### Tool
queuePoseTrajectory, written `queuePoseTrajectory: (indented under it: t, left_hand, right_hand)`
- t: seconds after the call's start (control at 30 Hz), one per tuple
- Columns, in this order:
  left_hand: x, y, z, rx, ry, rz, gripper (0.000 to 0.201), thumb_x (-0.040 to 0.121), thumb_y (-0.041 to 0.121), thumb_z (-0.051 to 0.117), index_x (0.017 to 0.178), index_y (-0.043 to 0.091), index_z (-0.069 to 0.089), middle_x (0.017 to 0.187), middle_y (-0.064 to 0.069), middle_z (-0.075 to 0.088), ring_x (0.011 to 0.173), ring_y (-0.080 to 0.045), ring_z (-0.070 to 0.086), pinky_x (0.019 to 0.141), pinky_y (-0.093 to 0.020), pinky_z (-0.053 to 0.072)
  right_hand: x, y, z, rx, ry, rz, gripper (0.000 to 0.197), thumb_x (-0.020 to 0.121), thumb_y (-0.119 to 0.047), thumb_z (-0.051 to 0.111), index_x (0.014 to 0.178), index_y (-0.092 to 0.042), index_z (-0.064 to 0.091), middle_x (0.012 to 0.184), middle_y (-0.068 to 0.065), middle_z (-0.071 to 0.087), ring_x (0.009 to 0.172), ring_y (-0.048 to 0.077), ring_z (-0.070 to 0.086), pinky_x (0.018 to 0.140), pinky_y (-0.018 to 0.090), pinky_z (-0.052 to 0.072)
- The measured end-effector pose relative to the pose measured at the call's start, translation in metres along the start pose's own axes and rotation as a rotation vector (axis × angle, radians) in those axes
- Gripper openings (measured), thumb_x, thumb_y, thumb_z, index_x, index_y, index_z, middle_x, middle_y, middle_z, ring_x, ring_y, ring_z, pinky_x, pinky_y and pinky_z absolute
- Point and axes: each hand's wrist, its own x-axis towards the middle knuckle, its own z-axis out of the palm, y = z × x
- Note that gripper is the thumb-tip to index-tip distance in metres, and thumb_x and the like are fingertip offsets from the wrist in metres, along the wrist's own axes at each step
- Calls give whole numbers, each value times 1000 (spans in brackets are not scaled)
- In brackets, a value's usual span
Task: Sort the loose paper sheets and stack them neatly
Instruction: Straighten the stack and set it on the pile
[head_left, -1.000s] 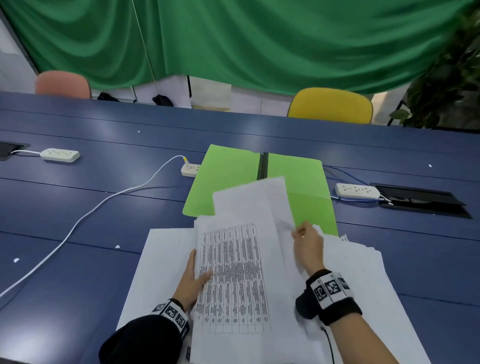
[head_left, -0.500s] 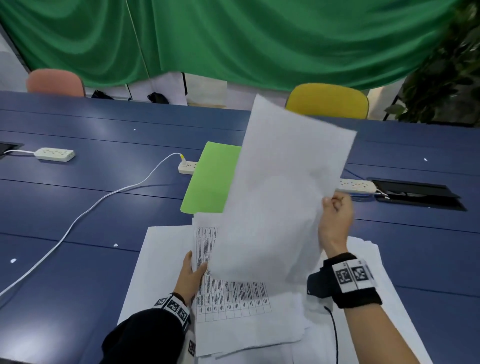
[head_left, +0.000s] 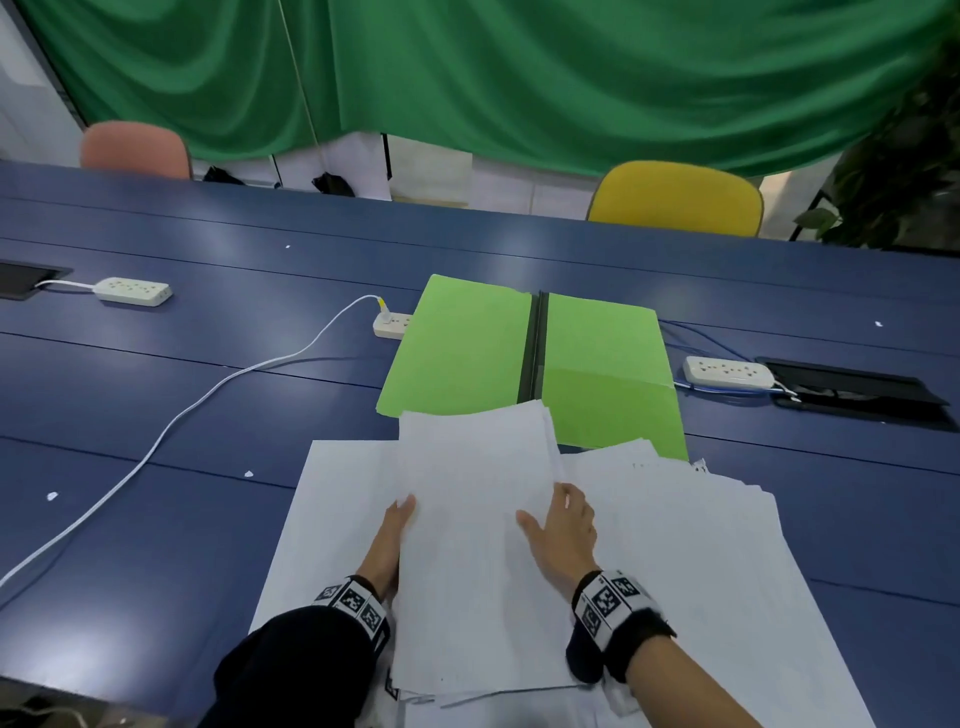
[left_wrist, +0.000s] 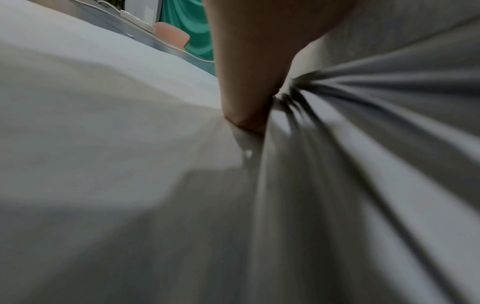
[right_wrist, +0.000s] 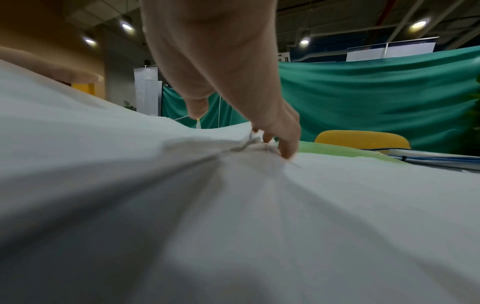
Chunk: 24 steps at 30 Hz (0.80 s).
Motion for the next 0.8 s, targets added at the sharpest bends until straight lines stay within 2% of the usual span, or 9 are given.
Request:
queuePoseTrajectory:
  t: [0.07,0.13,0.2,0.3,0.4,0.47,0.57,0.67,0.8]
  left_hand:
    - [3,-5,-5,75,-18,48,44,86,27,58,126,14,47,131,-11,56,104,-16,61,80,-25,50]
    - [2,-4,-5,132,-15,75,44,86,23,58,126,10,44,130,-12,54,100,-18,60,84,-27,48]
    - [4,-4,-4,141,-1,68,39,94,16,52,130,5,41,126,-11,55,99,-20,58,86,-31,46]
    - [2,0,0,59,-40,34,35,96,22,47,130,13,44,125,-4,56,100,-16,58,81,-32,49]
    - [5,1,-7,-48,-53,-67,34,96,36,44,124,18,48,127,1,55,112,-20,55,95,-41,45]
    - [11,-5,-11,15,-60,-44,39,93,36,52,125,16,49,123,-5,60,108,-24,59,88,-38,48]
    - [19,-17,-12,206,15,66,54,81,22,69,128,5,47,125,-13,59,107,-27,61,83,-34,51]
    - [25,-24,-9,309,97,119,44,86,12,64,126,4,49,121,-12,61,110,-30,60,89,-36,49]
    - [23,-23,-6,358,155,159,40,88,9,61,125,3,49,116,-9,60,102,-24,58,88,-33,46]
  right_hand:
    - [1,5,-2,-29,-14,54,71,92,-43,47,145,-8,16,153,8,11,140,29,15,113,44,21]
    - [0,6,-6,-25,-3,129,74,92,-42,47,146,-5,13,152,13,14,140,30,17,112,43,24]
    - [-3,2,-10,0,-97,114,79,92,-42,49,146,-3,8,152,14,14,140,31,17,112,41,24]
    - [-1,8,-21,174,-253,93,78,91,-45,49,148,-7,10,154,11,15,142,29,15,114,39,20]
    - [8,36,-50,39,-98,210,72,89,-50,48,145,-12,24,150,12,25,138,31,23,111,43,24]
    - [8,65,-72,-109,56,411,73,85,-52,53,143,-14,27,146,14,27,134,34,26,107,47,28]
    - [-4,98,-92,-110,118,634,85,78,-56,61,141,-12,25,143,17,26,133,37,23,106,51,28]
    - [-5,115,-98,-109,135,616,83,77,-49,68,137,-6,29,138,20,34,128,38,32,103,47,33]
    - [-2,118,-100,107,-7,397,55,75,-23,75,120,0,54,124,19,57,115,33,53,95,35,43]
